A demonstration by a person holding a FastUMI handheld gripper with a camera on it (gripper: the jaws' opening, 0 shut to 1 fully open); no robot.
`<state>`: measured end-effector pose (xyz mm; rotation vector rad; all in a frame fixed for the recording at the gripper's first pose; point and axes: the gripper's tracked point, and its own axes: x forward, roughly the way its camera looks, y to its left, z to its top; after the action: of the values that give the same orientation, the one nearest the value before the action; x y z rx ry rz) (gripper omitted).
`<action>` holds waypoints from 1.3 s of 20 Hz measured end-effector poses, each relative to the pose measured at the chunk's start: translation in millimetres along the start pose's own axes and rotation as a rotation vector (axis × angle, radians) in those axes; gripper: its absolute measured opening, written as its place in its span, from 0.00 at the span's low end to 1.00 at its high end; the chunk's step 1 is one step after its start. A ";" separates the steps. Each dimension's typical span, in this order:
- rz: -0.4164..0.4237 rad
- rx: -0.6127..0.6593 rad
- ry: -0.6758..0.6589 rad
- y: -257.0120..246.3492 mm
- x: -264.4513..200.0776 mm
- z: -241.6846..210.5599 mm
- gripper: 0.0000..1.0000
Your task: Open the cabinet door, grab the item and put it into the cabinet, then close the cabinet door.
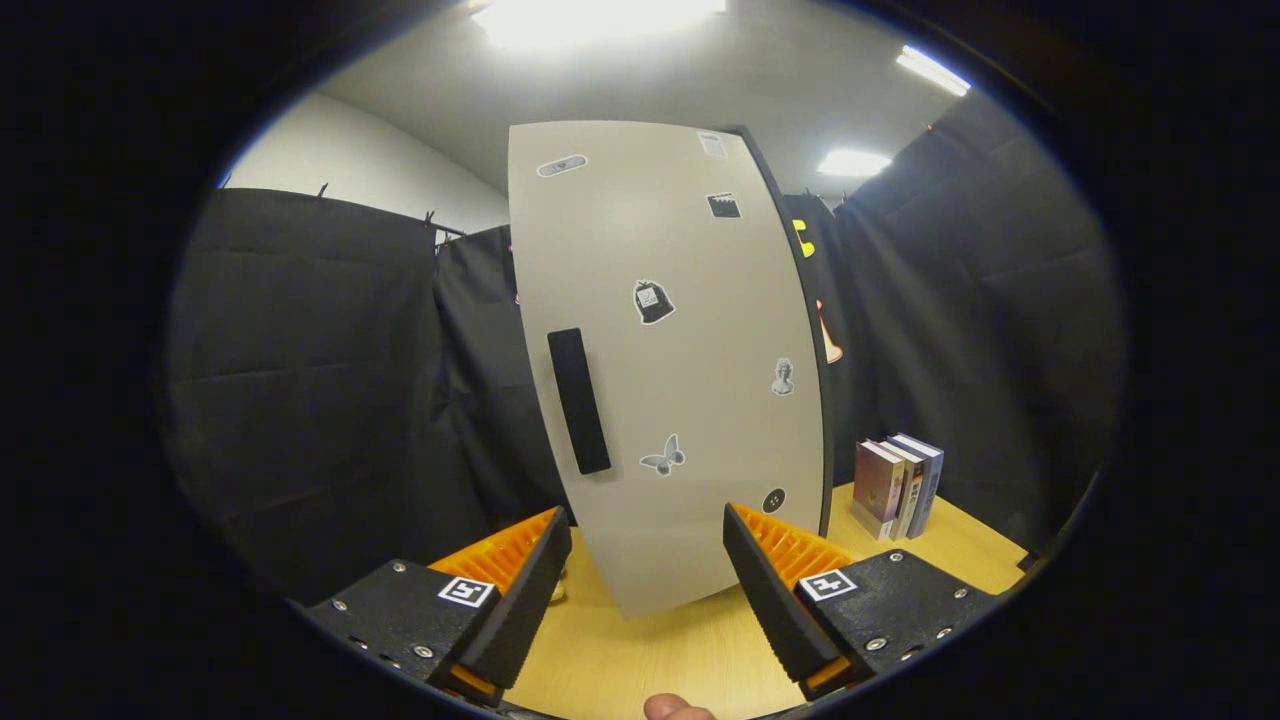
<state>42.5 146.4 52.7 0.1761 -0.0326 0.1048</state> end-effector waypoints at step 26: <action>-0.002 -0.047 0.032 10.6 30.0 -12.0 0.95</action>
<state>71.5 161.9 43.9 0.1277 -0.0026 0.1043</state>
